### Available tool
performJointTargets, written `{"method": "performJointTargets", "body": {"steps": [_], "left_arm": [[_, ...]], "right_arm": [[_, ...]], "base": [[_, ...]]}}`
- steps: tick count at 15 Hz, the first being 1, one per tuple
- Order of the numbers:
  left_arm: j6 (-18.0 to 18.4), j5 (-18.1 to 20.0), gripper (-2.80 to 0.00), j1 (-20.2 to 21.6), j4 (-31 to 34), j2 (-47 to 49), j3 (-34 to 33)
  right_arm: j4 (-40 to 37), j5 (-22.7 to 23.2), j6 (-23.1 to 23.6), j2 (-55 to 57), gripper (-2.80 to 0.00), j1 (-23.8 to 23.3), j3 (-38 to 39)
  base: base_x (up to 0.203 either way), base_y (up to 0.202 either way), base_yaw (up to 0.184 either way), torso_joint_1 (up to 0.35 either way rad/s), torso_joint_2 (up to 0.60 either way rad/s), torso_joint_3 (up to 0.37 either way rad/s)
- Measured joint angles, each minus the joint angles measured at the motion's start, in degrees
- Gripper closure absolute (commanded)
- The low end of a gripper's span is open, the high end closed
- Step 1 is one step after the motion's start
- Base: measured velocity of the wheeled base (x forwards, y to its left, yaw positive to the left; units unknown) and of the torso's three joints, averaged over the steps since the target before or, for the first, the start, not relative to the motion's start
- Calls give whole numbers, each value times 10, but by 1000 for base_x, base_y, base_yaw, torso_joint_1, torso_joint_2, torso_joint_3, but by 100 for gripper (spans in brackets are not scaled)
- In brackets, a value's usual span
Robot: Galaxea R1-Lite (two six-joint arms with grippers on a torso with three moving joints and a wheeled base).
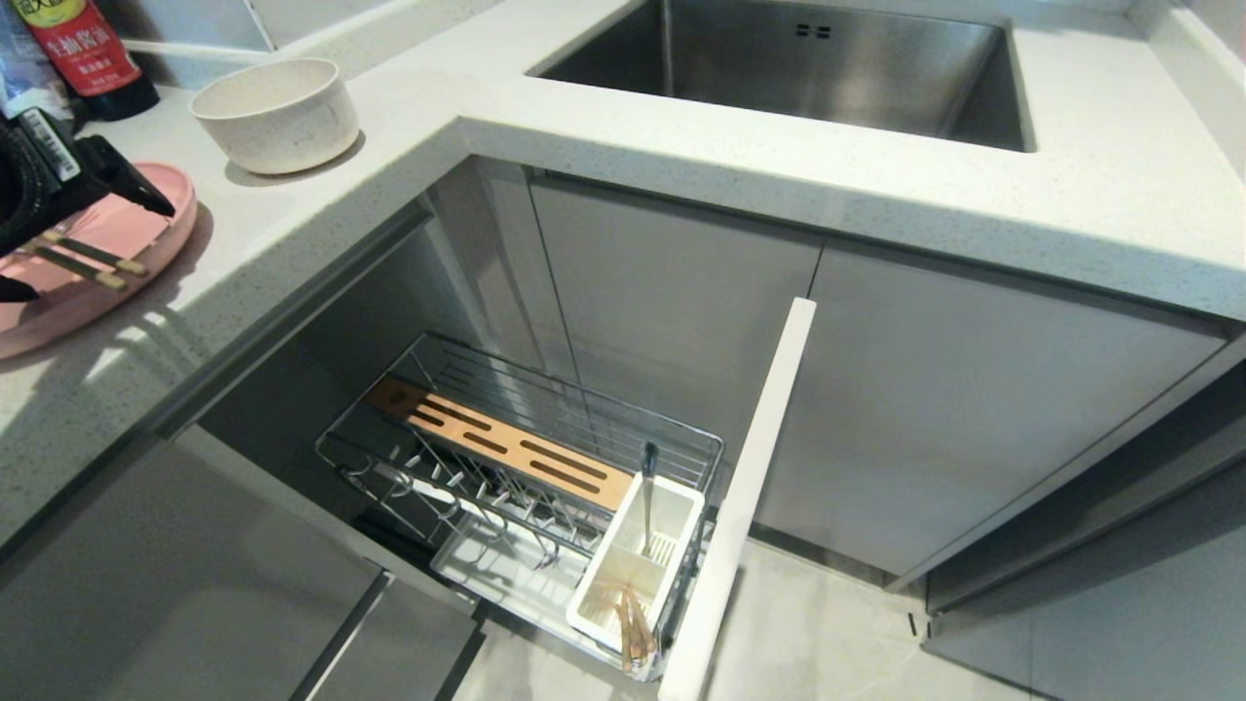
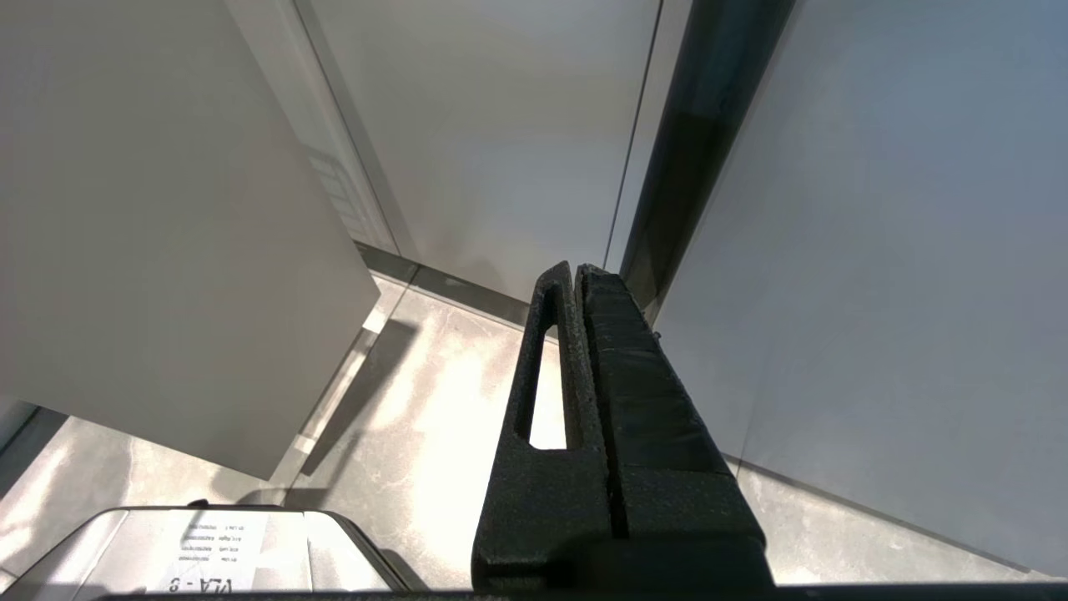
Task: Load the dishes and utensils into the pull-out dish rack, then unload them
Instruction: Pick up the chopsticks and place it in the cupboard
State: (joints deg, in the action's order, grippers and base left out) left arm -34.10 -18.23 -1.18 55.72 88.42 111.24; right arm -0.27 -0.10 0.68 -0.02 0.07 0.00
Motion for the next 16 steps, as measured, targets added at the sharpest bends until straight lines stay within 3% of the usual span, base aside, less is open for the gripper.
{"method": "performJointTargets", "body": {"steps": [2, 3, 4, 16], "left_arm": [[0, 0, -280, 0, 1, 2, 0], [0, 0, -164, 0, 1, 3, 0], [0, -1, 0, 0, 1, 4, 0], [0, 1, 0, 0, -4, 6, -1]], "right_arm": [[0, 0, 0, 0, 0, 0, 0], [0, 0, 0, 0, 0, 0, 0], [0, 0, 0, 0, 0, 0, 0], [0, 0, 0, 0, 0, 0, 0]], "base": [[0, 0, 0, 0, 0, 0], [0, 0, 0, 0, 0, 0], [0, 0, 0, 0, 0, 0], [0, 0, 0, 0, 0, 0]]}}
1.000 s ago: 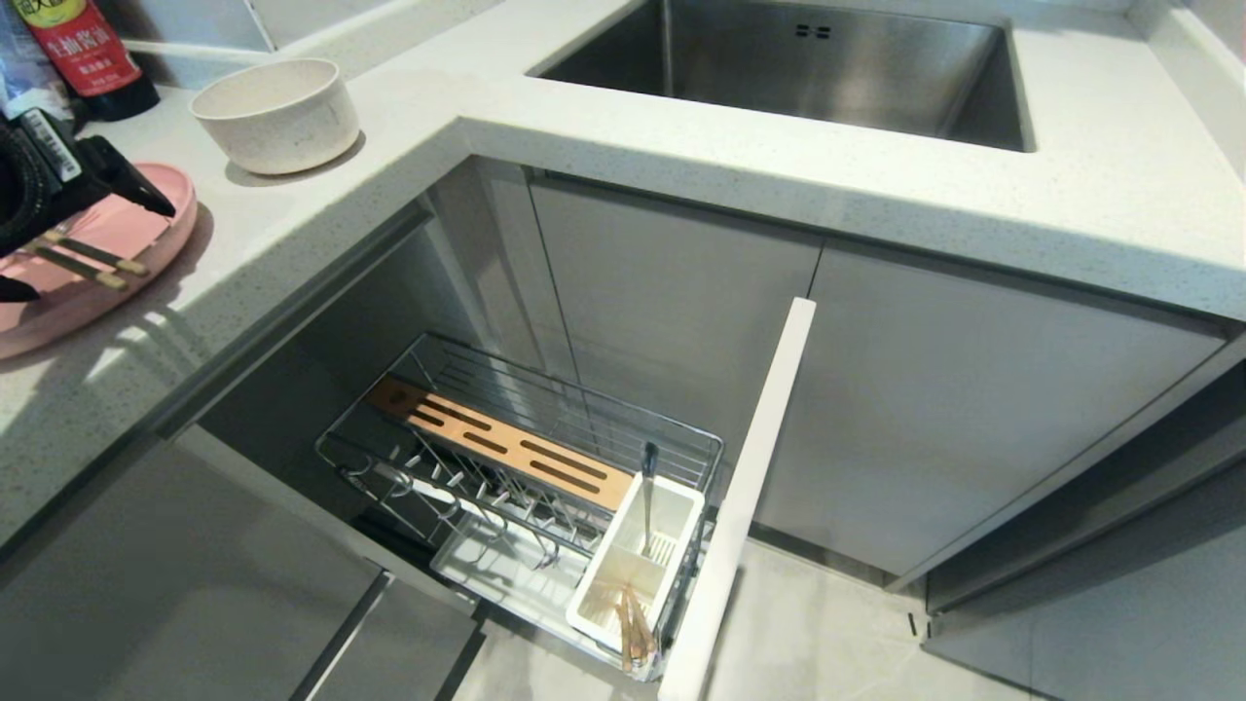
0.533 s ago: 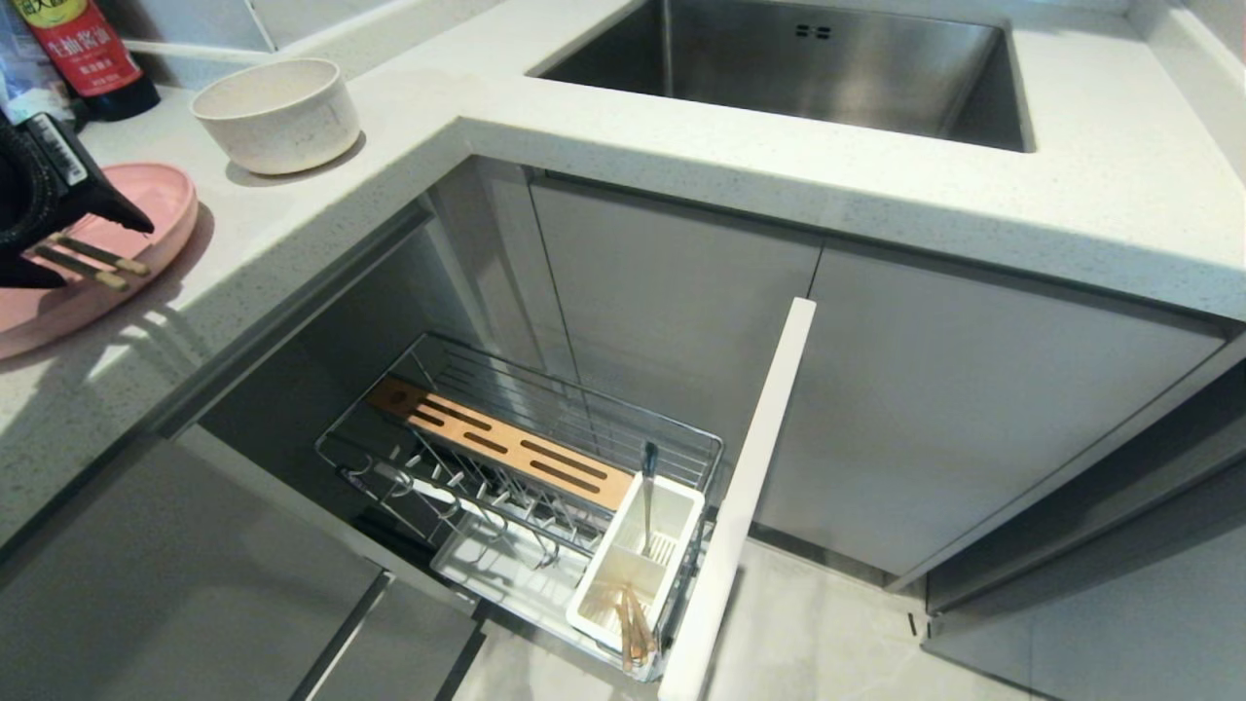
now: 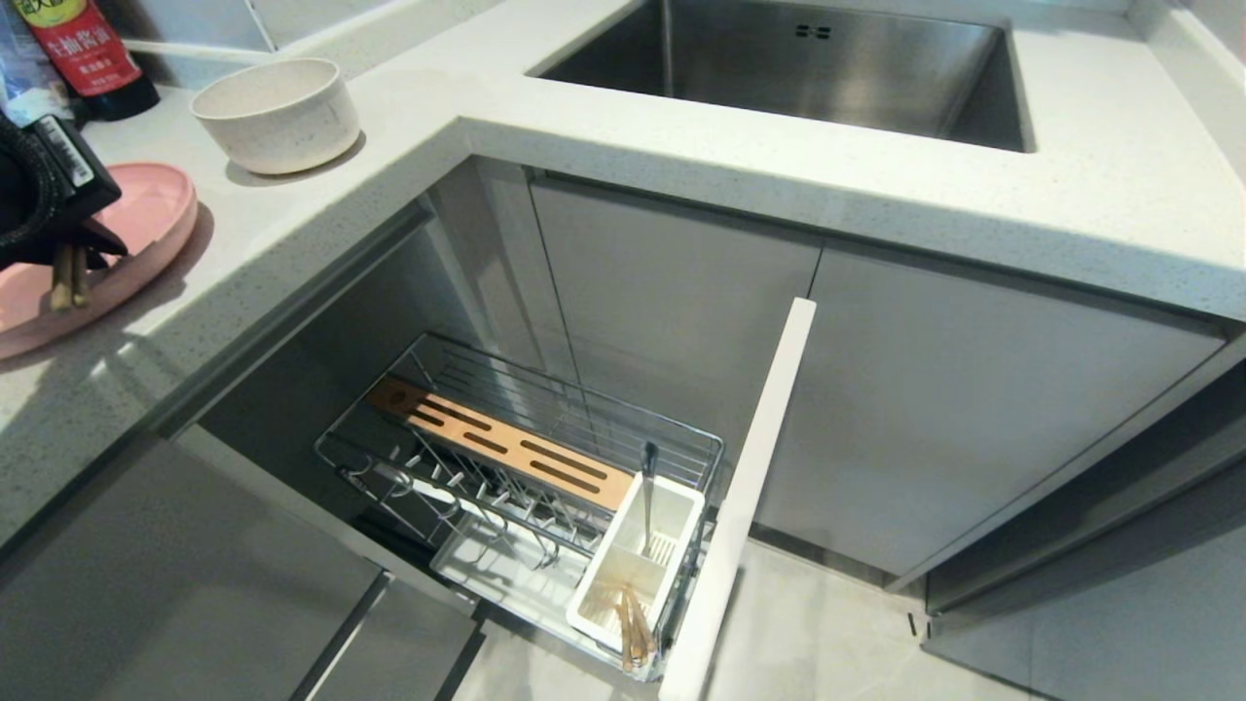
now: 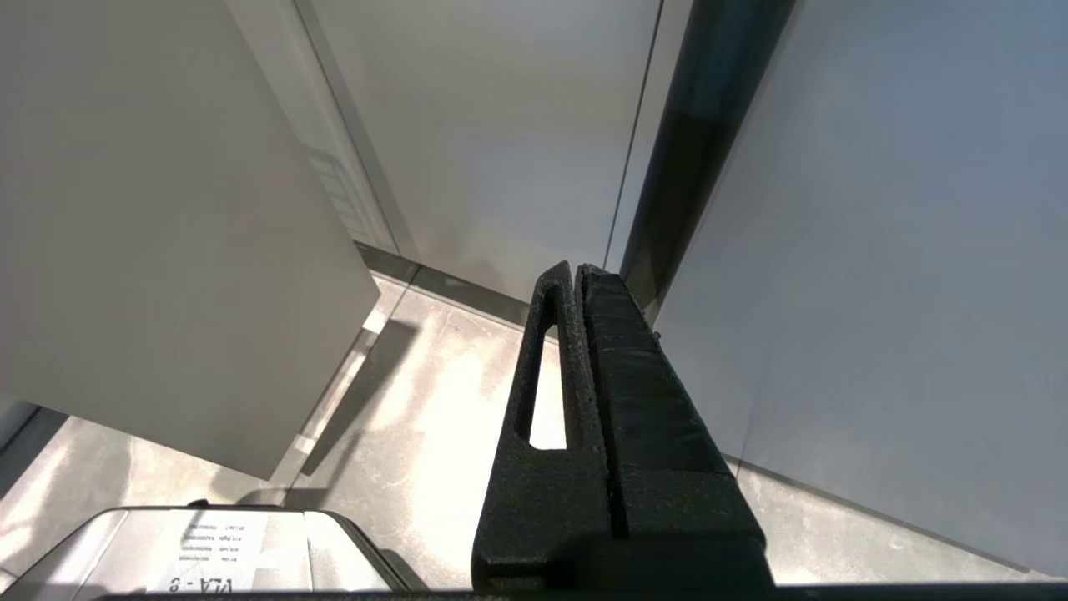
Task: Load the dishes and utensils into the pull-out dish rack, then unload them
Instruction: Pick up the chopsticks and place it in the cupboard
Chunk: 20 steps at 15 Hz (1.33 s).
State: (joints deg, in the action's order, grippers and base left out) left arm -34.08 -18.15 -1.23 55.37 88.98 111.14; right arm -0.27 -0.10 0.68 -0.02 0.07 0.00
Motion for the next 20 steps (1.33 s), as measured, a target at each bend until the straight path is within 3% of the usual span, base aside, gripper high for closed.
{"method": "performJointTargets", "body": {"steps": [8, 12, 15, 20], "left_arm": [[0, -3, 0, -3, -22, -46, 4], [-2, -1, 0, -33, -26, -86, 5], [-21, 0, 0, -100, -25, -113, 5], [-43, 5, 0, -272, -9, -147, -16]], "right_arm": [[0, 0, 0, 0, 0, 0, 0], [0, 0, 0, 0, 0, 0, 0], [0, 0, 0, 0, 0, 0, 0], [0, 0, 0, 0, 0, 0, 0]], "base": [[0, 0, 0, 0, 0, 0], [0, 0, 0, 0, 0, 0], [0, 0, 0, 0, 0, 0], [0, 0, 0, 0, 0, 0]]}}
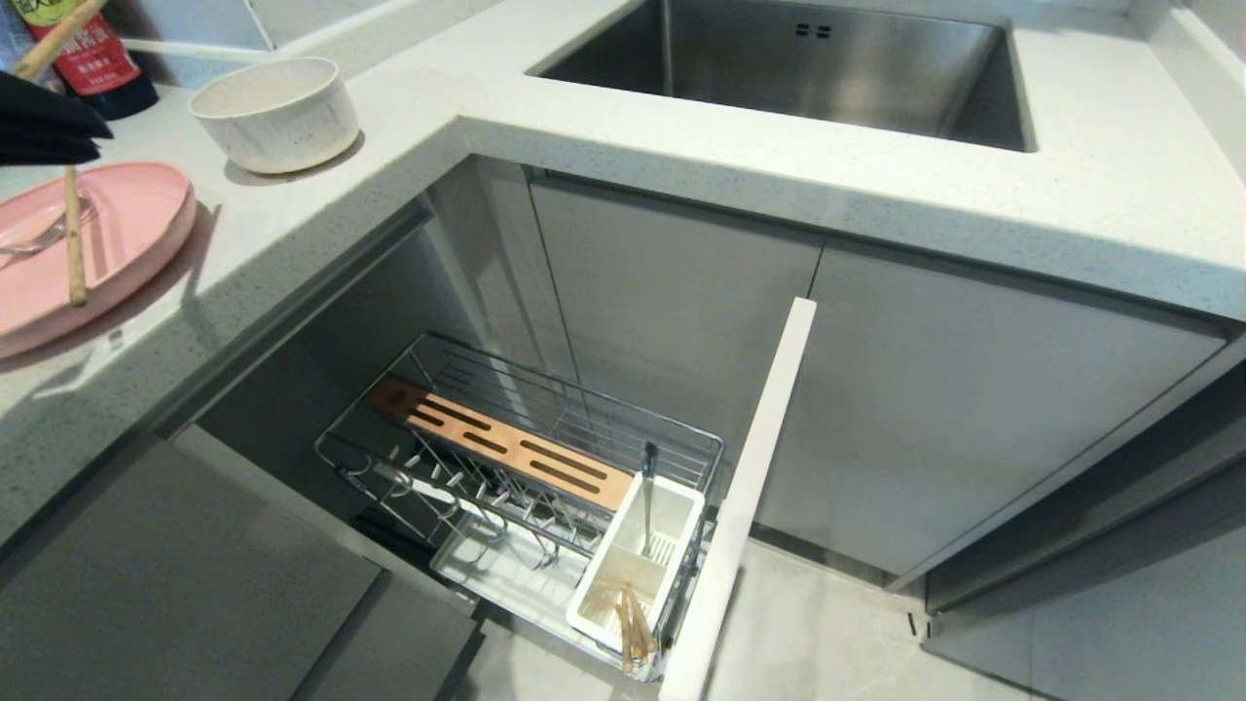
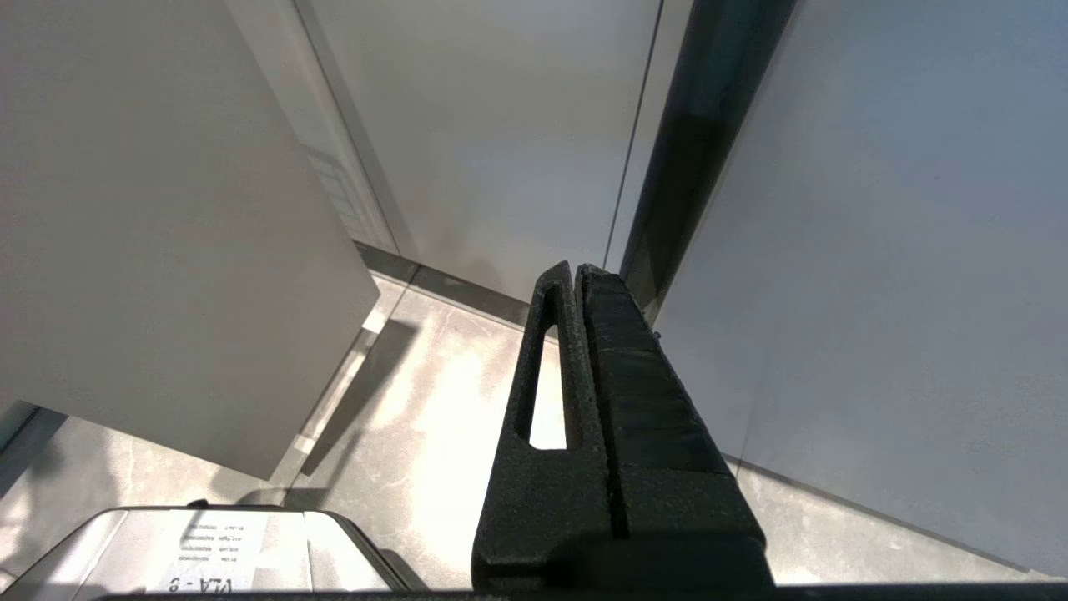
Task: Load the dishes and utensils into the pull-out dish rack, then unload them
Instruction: Pick up the chopsticks and place it in the cupboard
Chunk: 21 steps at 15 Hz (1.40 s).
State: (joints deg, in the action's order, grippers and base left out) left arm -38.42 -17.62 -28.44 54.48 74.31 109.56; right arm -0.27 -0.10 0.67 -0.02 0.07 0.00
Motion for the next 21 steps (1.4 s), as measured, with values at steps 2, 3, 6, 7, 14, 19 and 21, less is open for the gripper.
{"method": "performJointTargets", "body": {"steps": [2, 3, 6, 7, 14, 19, 21], "left_arm": [[0, 4, 0, -55, 18, -4, -17], [1, 13, 0, -76, 23, -4, -27], [10, 74, 0, -121, 53, -1, -45], [26, 88, 0, -129, 77, 2, -47], [170, 105, 0, -141, 207, 27, -95], [267, 104, 0, -141, 173, 34, -191], [304, 103, 0, -144, 150, 37, -229]], "right_arm": [[0, 0, 0, 0, 0, 0, 0], [0, 0, 0, 0, 0, 0, 0], [0, 0, 0, 0, 0, 0, 0], [0, 0, 0, 0, 0, 0, 0], [0, 0, 0, 0, 0, 0, 0], [0, 0, 0, 0, 0, 0, 0], [0, 0, 0, 0, 0, 0, 0]], "base": [[0, 0, 0, 0, 0, 0], [0, 0, 0, 0, 0, 0], [0, 0, 0, 0, 0, 0], [0, 0, 0, 0, 0, 0], [0, 0, 0, 0, 0, 0], [0, 0, 0, 0, 0, 0], [0, 0, 0, 0, 0, 0]]}}
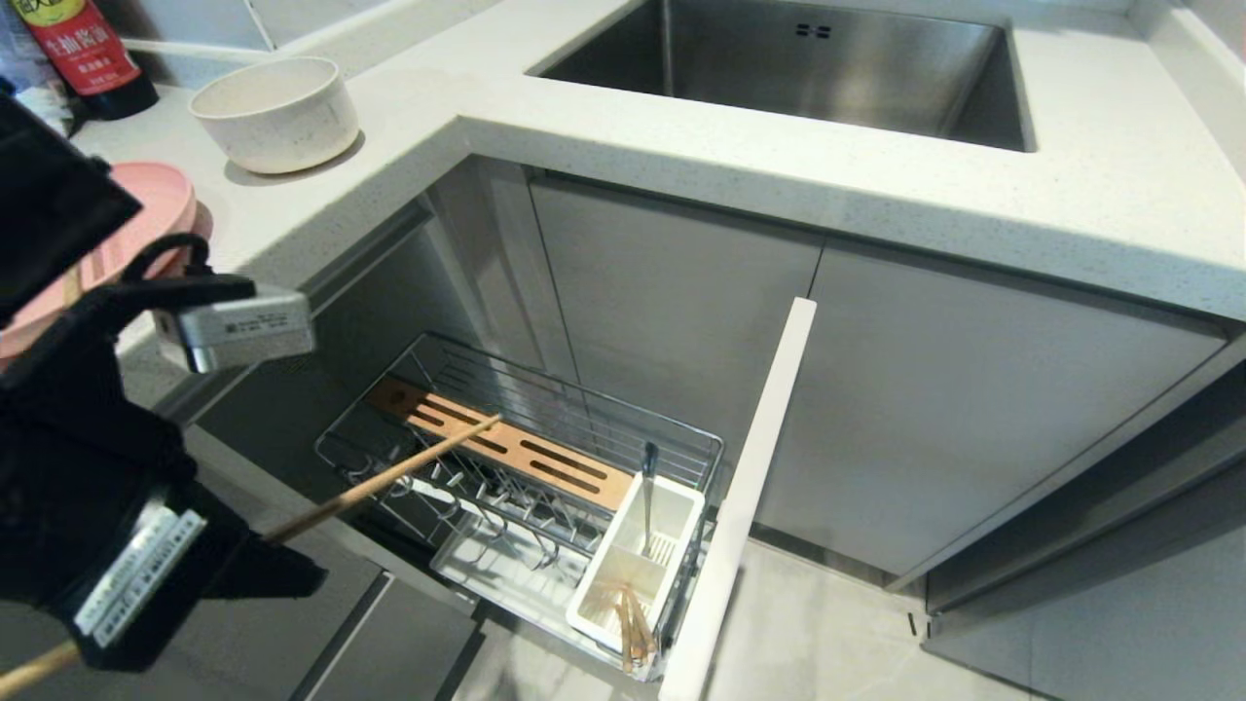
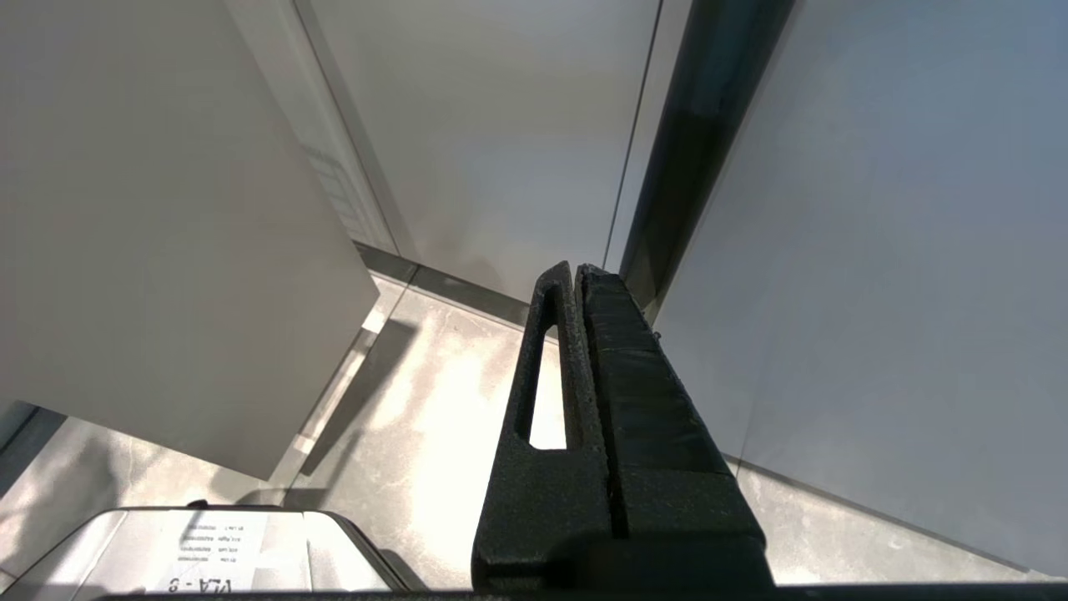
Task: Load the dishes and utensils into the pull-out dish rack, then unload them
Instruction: Pick up the chopsticks and place it in the cupboard
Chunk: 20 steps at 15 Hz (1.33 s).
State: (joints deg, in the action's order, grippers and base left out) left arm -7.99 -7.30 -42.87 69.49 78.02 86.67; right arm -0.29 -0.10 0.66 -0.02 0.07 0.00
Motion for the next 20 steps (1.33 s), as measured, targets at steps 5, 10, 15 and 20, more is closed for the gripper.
{"method": "performJointTargets", "body": {"steps": [5, 10, 15, 20], "left_arm": [[19, -3, 0, -28, -7, 36, -50], [20, -30, 0, -65, -11, 84, -93], [19, -50, 0, -88, -96, 144, -131], [19, -59, 0, -92, -123, 201, -140]], "right_arm": [[0, 0, 0, 0, 0, 0, 0], [0, 0, 0, 0, 0, 0, 0], [0, 0, 0, 0, 0, 0, 0], [0, 0, 0, 0, 0, 0, 0]], "base": [[0, 0, 0, 0, 0, 0], [0, 0, 0, 0, 0, 0], [0, 0, 0, 0, 0, 0], [0, 0, 0, 0, 0, 0]]}}
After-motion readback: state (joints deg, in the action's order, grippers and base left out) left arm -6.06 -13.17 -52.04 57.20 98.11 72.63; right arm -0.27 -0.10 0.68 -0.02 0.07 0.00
